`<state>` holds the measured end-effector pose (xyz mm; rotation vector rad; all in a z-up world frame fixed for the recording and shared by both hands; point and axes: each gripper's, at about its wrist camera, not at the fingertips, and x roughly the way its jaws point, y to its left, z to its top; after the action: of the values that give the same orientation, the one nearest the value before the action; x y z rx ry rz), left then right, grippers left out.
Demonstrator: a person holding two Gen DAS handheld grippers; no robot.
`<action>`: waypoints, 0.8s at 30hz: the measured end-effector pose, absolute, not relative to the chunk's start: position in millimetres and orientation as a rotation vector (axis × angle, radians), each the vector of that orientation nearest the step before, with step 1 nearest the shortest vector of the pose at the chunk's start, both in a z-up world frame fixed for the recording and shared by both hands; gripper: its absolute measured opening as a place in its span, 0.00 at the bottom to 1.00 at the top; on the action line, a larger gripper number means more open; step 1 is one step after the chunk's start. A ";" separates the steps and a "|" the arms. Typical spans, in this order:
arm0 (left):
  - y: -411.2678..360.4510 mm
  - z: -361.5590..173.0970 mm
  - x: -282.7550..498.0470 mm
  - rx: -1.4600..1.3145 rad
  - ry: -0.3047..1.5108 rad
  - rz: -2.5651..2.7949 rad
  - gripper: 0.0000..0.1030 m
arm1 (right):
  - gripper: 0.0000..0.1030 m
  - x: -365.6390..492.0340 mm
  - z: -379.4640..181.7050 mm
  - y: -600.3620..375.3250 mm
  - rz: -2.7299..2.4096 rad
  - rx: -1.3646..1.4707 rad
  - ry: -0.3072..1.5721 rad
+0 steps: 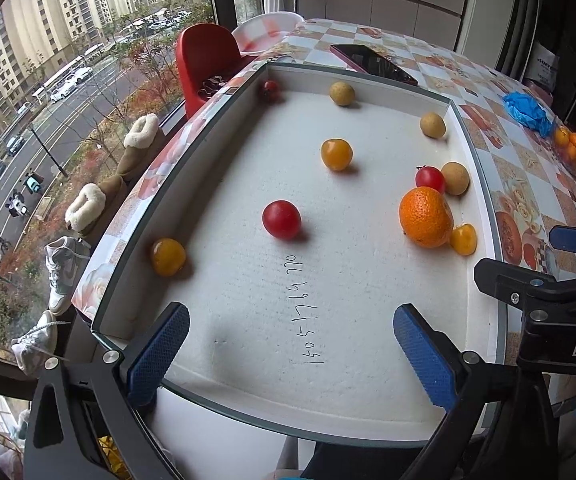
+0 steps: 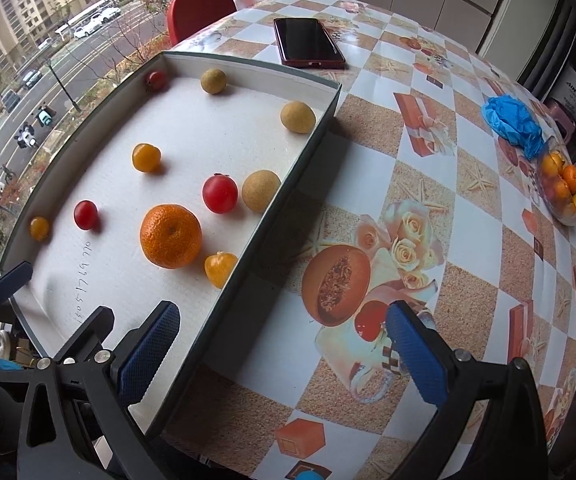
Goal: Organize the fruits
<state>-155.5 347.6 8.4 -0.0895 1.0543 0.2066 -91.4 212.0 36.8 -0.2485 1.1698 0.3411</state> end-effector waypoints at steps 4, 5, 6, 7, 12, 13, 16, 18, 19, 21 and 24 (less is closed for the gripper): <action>347.1 8.7 -155.8 -0.087 1.054 0.205 1.00 | 1.00 -94.4 47.0 218.7 0.365 -0.249 1.136; 346.7 8.9 -156.0 -0.085 1.054 0.204 1.00 | 1.00 -95.4 48.7 221.0 0.371 -0.253 1.129; 346.1 9.2 -156.1 -0.083 1.054 0.203 1.00 | 1.00 -96.0 50.0 223.1 0.377 -0.259 1.122; 345.5 9.6 -156.3 -0.080 1.052 0.201 1.00 | 1.00 -97.7 51.4 225.5 0.382 -0.267 1.115; 344.2 11.7 -157.0 -0.079 1.045 0.201 1.00 | 1.00 -104.4 54.3 235.8 0.407 -0.306 1.094; 344.5 11.8 -157.2 -0.081 1.045 0.201 1.00 | 1.00 -105.6 54.6 237.3 0.409 -0.311 1.091; 345.2 11.8 -157.4 -0.088 1.046 0.198 1.00 | 1.00 -107.8 55.2 240.0 0.416 -0.326 1.084; 345.1 11.9 -157.8 -0.088 1.047 0.193 1.00 | 1.00 -109.0 55.6 241.2 0.417 -0.331 1.083; 344.9 12.1 -158.2 -0.088 1.045 0.192 1.00 | 1.00 -109.3 55.8 241.7 0.418 -0.333 1.083; 344.9 12.7 -159.2 -0.087 1.043 0.188 1.00 | 1.00 -110.5 56.4 242.7 0.419 -0.337 1.081; 344.2 13.2 -159.9 -0.088 1.039 0.186 1.00 | 1.00 -113.0 56.6 244.3 0.418 -0.349 1.077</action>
<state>-159.9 344.2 13.2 -0.0880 1.0391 0.1864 -113.0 244.3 56.6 -0.3490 1.0766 0.4182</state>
